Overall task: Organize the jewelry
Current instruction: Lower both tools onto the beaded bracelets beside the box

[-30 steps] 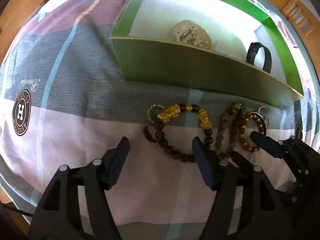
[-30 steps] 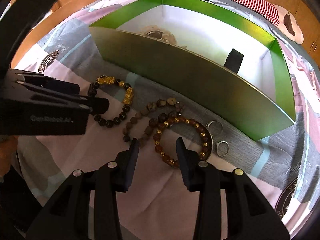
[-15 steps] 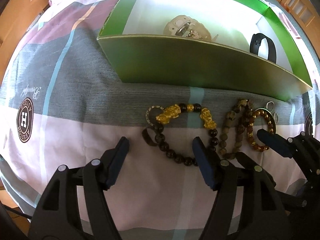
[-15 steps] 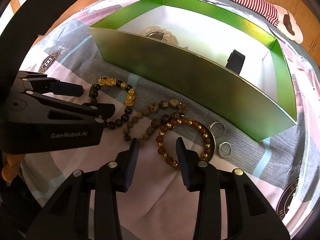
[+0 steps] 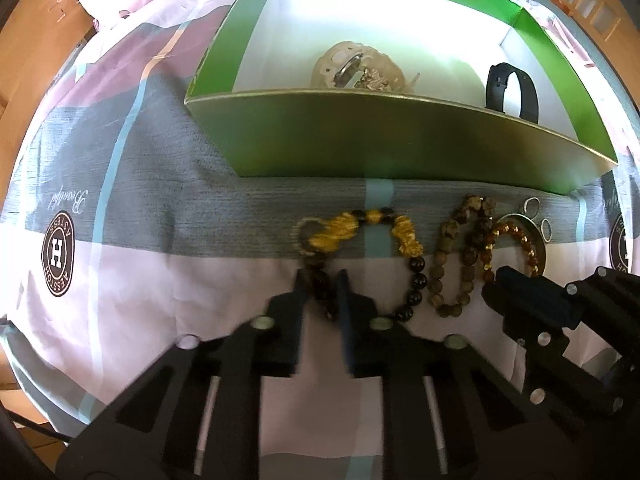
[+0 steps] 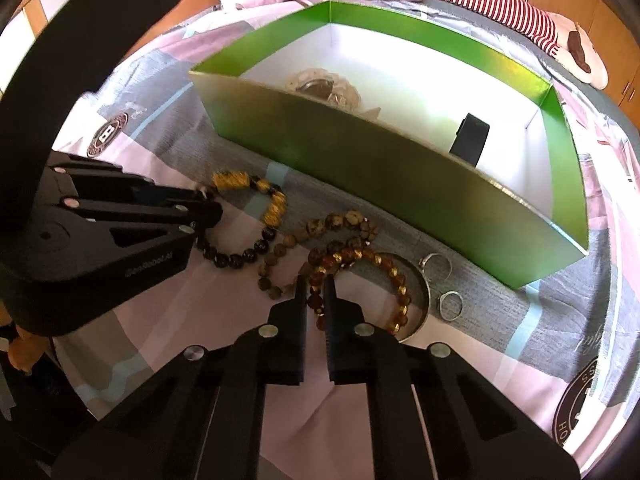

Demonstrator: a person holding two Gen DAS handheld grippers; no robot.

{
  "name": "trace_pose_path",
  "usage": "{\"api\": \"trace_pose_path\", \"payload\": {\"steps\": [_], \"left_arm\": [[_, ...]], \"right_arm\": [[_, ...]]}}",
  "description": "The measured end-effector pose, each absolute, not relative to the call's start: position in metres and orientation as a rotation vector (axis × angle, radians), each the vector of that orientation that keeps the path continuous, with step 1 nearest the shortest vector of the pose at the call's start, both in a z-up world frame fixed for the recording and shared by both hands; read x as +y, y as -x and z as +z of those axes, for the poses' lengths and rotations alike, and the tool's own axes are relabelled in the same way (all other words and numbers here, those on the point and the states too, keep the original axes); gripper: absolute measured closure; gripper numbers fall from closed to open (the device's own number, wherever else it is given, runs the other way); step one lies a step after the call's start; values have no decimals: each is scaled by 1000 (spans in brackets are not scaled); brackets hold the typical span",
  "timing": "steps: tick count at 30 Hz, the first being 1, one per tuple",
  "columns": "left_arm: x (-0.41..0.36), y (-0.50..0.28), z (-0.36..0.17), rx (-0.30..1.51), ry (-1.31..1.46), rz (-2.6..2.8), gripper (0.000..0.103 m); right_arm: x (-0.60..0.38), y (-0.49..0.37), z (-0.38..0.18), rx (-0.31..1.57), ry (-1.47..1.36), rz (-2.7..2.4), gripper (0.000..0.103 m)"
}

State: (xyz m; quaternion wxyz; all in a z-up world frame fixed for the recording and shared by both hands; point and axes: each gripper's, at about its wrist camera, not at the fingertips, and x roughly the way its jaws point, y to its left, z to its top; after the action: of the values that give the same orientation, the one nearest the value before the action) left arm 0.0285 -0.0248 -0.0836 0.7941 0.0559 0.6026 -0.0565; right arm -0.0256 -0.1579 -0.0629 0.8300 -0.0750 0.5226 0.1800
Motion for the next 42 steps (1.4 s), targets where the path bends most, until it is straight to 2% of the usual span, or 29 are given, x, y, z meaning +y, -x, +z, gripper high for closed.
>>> {"api": "trace_pose_path", "payload": {"steps": [21,42], "left_arm": [[-27,1,-11,1142,-82,-217,90],[-23,-2,-8,1125,-91,-196,90]], "right_arm": [[-181,39,4,924,59,412,95],[-180,40,3,931,60,418,95]]}}
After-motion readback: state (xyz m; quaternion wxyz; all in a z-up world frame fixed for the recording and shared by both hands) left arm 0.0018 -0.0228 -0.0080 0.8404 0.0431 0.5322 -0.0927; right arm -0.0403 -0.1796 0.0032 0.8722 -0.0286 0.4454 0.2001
